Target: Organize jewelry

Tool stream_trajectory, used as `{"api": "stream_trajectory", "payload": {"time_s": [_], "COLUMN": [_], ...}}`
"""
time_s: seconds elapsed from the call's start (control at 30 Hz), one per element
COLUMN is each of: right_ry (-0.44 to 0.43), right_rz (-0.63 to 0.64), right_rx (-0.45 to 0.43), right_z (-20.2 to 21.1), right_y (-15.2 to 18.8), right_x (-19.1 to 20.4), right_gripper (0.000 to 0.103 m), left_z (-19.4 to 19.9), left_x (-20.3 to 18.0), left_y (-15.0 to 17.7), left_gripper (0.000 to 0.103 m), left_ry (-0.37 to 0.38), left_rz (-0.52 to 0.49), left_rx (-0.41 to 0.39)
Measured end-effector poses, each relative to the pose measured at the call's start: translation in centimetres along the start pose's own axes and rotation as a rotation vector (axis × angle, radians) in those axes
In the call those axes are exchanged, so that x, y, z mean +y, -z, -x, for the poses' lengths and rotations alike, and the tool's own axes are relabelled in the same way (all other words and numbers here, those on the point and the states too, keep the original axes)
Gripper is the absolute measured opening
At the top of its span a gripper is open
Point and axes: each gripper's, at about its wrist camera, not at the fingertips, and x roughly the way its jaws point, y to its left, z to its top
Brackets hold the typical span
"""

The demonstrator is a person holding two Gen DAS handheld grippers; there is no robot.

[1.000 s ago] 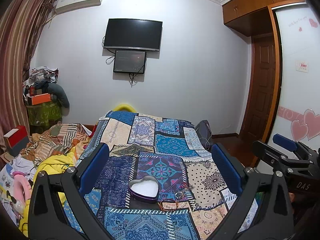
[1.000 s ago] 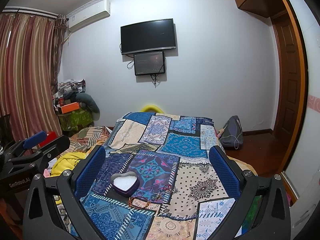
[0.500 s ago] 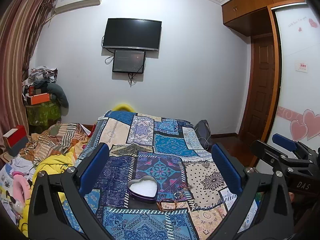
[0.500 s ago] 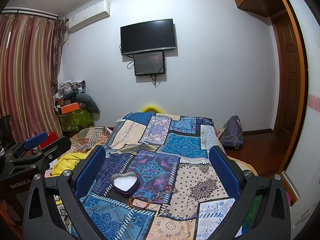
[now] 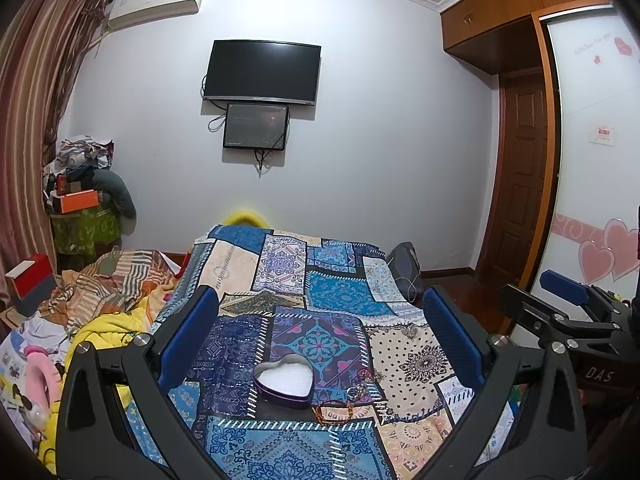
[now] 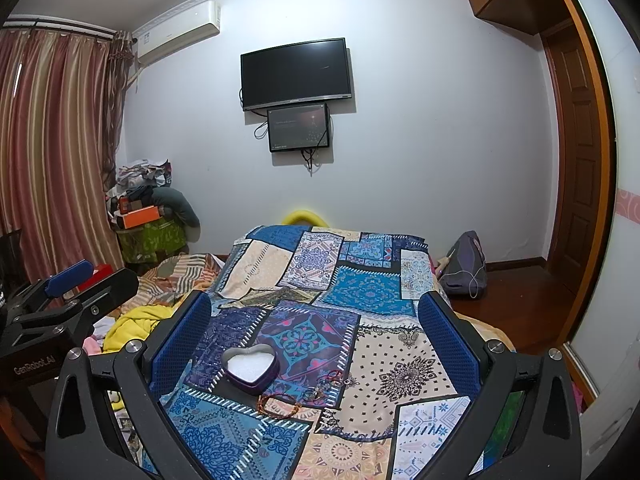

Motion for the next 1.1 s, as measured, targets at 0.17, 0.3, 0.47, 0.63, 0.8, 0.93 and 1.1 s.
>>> {"api": "stream_trajectory", "payload": {"time_s": [0.17, 0.3, 0.47, 0.63, 0.8, 0.93, 1.1], "right_ry": [-0.001, 0.000, -0.001, -0.002, 0.001, 0.011, 0.036], "right_rz": [-0.001, -0.002, -0.007, -0.012, -0.019, -0.028, -0.039], "right_rx": [0.002, 0.004, 0.010, 0.021, 0.044, 0.079, 0.136], "right_z": [-0.1, -0.1, -0.2, -1.0, -2.1, -3.6, -5.9], "right_y": [0.0, 0.0, 0.0, 0.2, 0.7, 1.6, 2.9], "right_x": [-0.2, 0.0, 0.0, -0.6, -1.1, -1.7, -3.0], "right_gripper": [0.103, 0.103, 0.103, 0.103, 0.103, 0.103, 0.103], "left_z": [0.0, 0.0, -0.2, -0.7, -1.8, -3.6, -6.8], "left_x": [-0.1, -0.2, -0.3, -0.2, 0.2, 0.6, 1.3], "left_y": [0.1, 0.1, 0.2, 0.3, 0.7, 1.5, 3.2], "left_gripper": [0.103, 0.103, 0.103, 0.103, 0.103, 0.103, 0.103], "left_ry": [0.003, 0.003, 0.003, -0.001, -0.008, -0.011, -0.013], "left_rz": [-0.004, -0.001, -0.001, -0.001, 0.004, 0.010, 0.015], "left_rx": [-0.001, -0.002, 0.002, 0.011, 0.035, 0.085, 0.180]}}
